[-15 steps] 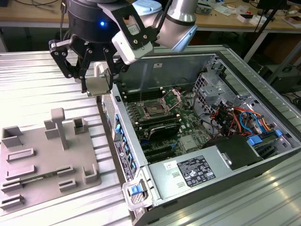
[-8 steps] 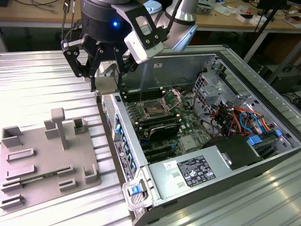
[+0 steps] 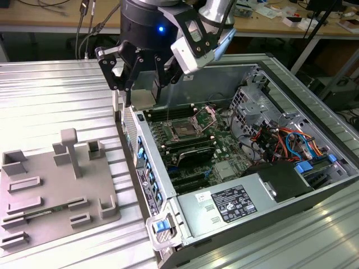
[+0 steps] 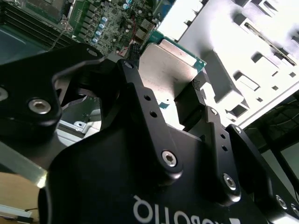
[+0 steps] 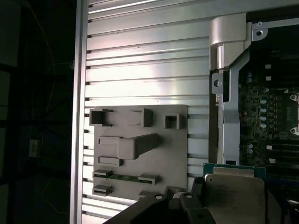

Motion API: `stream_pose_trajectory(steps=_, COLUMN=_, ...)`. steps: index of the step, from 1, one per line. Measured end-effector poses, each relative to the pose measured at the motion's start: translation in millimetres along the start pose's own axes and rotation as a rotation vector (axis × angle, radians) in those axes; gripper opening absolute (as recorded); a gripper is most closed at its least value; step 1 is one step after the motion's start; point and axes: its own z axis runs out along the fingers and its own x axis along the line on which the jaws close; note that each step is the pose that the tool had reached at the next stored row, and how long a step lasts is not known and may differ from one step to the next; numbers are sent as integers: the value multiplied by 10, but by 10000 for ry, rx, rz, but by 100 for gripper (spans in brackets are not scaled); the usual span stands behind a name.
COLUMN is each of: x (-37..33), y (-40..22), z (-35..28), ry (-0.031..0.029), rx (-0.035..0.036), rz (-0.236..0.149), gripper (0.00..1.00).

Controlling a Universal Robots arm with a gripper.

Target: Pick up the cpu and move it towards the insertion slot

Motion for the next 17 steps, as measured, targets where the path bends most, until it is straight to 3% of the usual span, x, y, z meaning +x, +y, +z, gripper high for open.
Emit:
stream_pose_trajectory(steps=4, x=-116, y=-3, z=2, ry=0, rx=0, rz=-1, gripper=55)
stream_pose_trajectory(steps=17, x=-321, y=-3, z=8, ry=-1, rx=0, rz=-1, gripper=55)
